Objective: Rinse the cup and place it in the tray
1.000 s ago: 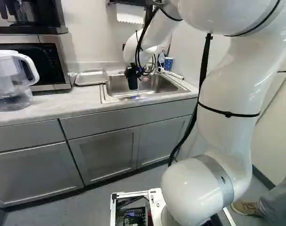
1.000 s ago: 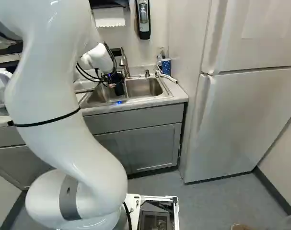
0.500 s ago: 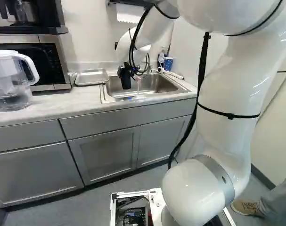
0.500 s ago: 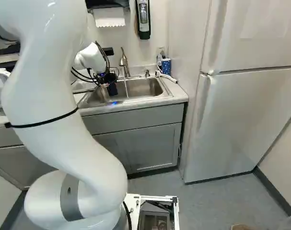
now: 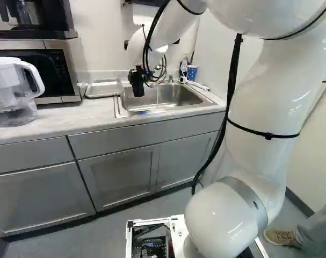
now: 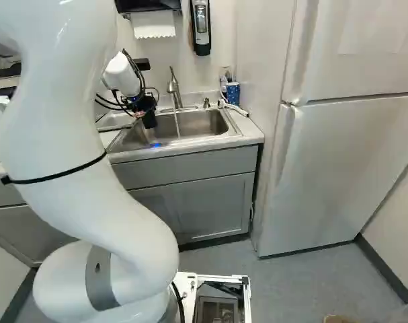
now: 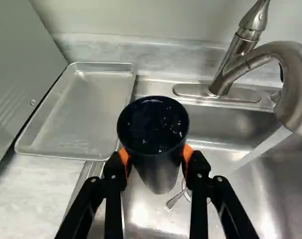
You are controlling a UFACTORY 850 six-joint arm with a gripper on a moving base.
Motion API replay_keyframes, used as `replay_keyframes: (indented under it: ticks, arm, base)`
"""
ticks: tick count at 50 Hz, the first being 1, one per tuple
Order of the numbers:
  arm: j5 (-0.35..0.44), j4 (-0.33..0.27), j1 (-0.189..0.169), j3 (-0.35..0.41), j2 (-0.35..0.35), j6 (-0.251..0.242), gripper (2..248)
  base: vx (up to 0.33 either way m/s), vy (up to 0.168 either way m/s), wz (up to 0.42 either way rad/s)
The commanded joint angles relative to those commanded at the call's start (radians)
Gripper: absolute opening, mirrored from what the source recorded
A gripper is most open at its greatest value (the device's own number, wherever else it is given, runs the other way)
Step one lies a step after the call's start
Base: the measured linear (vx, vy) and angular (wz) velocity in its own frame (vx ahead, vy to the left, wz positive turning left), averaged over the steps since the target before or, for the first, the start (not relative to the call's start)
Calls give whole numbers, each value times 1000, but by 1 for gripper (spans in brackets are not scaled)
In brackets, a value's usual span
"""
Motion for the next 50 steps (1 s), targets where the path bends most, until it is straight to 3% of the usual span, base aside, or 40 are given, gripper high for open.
replay_keyframes:
  ticks: [50]
  arm:
    - [73, 40, 6, -36, 69, 0, 121]
  base:
    - [0, 0, 0]
